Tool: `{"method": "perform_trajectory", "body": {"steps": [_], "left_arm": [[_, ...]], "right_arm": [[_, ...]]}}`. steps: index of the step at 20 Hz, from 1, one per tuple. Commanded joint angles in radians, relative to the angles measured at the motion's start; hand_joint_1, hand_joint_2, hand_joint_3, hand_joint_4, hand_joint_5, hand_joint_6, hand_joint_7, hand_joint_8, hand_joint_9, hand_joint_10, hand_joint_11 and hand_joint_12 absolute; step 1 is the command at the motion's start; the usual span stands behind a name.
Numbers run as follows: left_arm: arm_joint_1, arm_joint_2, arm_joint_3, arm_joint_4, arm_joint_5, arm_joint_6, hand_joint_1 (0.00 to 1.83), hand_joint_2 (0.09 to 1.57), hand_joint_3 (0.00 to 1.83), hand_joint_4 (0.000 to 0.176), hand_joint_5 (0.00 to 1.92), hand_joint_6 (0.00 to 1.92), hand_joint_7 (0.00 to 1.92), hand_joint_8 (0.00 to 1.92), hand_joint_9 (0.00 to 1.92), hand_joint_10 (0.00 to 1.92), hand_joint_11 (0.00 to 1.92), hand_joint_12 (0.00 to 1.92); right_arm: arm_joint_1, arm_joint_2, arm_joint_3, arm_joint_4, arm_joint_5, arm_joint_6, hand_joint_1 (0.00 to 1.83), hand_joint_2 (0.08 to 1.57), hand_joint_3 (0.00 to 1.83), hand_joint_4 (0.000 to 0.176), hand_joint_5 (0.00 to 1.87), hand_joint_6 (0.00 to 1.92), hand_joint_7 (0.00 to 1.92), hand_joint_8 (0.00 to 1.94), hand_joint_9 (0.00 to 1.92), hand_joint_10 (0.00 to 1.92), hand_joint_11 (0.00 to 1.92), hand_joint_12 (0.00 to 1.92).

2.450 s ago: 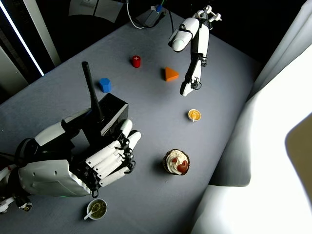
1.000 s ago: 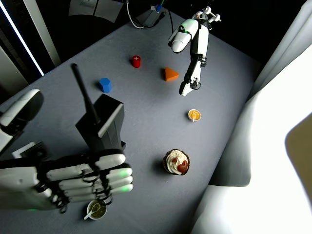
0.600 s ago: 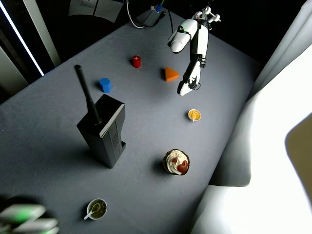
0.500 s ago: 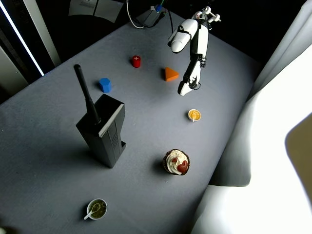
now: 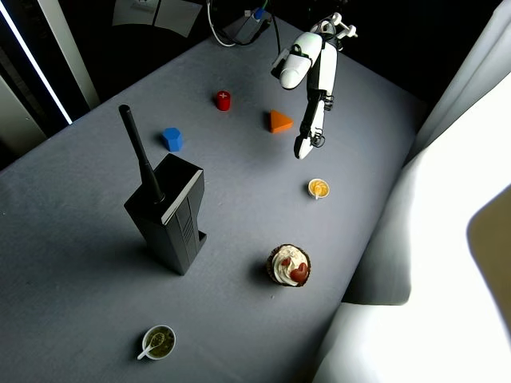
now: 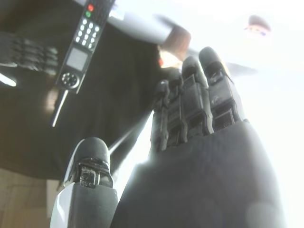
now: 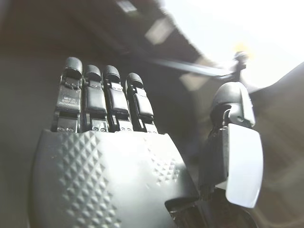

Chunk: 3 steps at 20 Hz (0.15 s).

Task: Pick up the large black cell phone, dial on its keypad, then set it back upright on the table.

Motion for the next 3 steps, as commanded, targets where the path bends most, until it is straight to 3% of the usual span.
{"method": "perform_trajectory", "body": {"steps": [1,3], "left_arm": [[-0.015,0.008,-0.003,-0.078,-0.058,-0.001,0.01,1.24,0.0,0.0,0.31,0.01,0.28,0.0,0.23,0.01,0.0,0.54],[-0.013,0.011,-0.001,-0.082,-0.058,0.0,0.0,1.24,0.0,0.0,0.28,0.0,0.26,0.0,0.21,0.0,0.0,0.48]], "right_arm": [[-0.007,-0.001,0.002,0.017,0.12,0.017,0.24,1.04,0.0,0.079,0.1,0.01,0.1,0.01,0.09,0.01,0.0,0.39],[-0.033,-0.008,0.0,0.015,0.121,0.019,0.26,1.04,0.0,0.088,0.13,0.01,0.14,0.01,0.12,0.01,0.0,0.43]]}}
